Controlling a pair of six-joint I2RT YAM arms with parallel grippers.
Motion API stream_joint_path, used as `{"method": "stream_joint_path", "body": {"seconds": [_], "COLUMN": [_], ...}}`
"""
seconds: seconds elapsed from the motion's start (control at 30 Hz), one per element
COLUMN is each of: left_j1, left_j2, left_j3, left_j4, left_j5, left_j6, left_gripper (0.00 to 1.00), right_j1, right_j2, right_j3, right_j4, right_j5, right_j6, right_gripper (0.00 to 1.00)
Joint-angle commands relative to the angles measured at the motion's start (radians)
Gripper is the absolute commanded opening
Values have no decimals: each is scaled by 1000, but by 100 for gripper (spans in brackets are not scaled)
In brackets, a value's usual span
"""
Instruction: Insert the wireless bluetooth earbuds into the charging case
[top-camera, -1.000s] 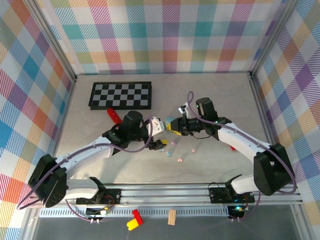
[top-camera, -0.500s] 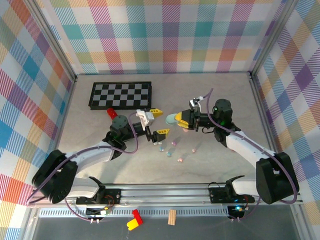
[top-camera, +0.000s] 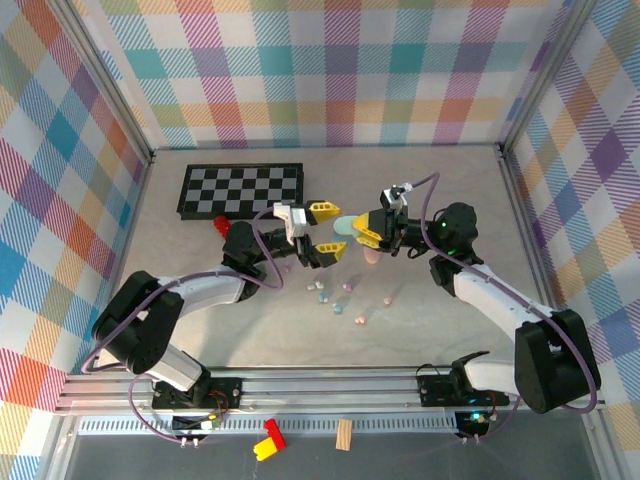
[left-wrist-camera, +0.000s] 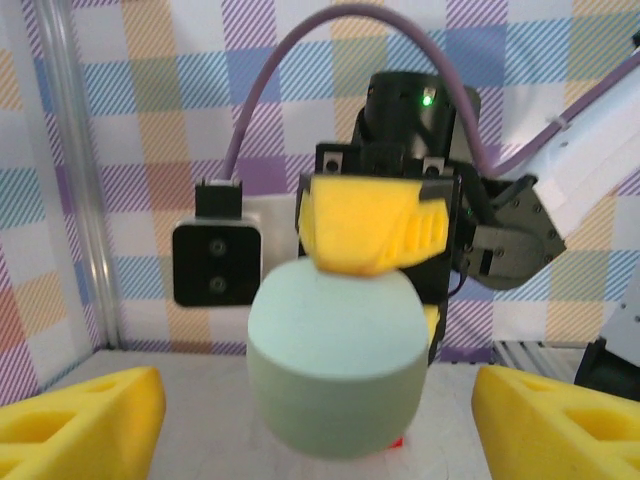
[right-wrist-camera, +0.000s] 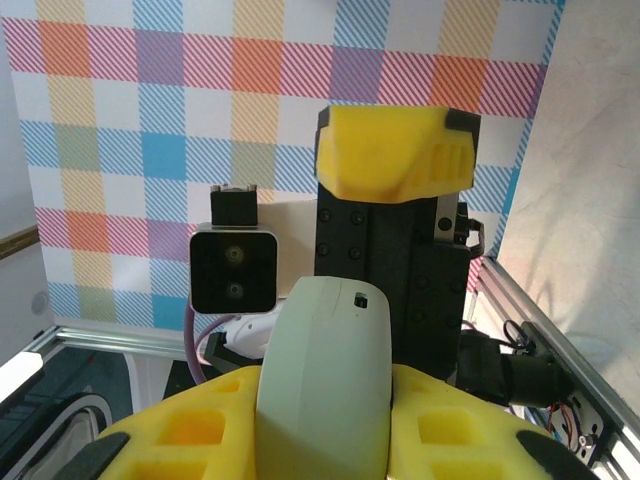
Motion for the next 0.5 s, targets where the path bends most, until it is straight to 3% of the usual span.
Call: {"method": "stream_joint_path", "body": {"seconds": [0.0, 0.47], "left_j1": [-11, -49], "left_j2": [17, 69], "left_j3": [32, 96], "left_j4": [66, 65], "left_j5": [37, 63], "left_j6": [-27, -31], "left_gripper": [77, 59], "right_j1": [-3, -4], "right_j2": [-25, -29], "right_j3": [18, 32], "right_j4": [77, 74], "right_j5": [6, 9], "right_j6": [30, 51], "right_gripper": [7, 5]}}
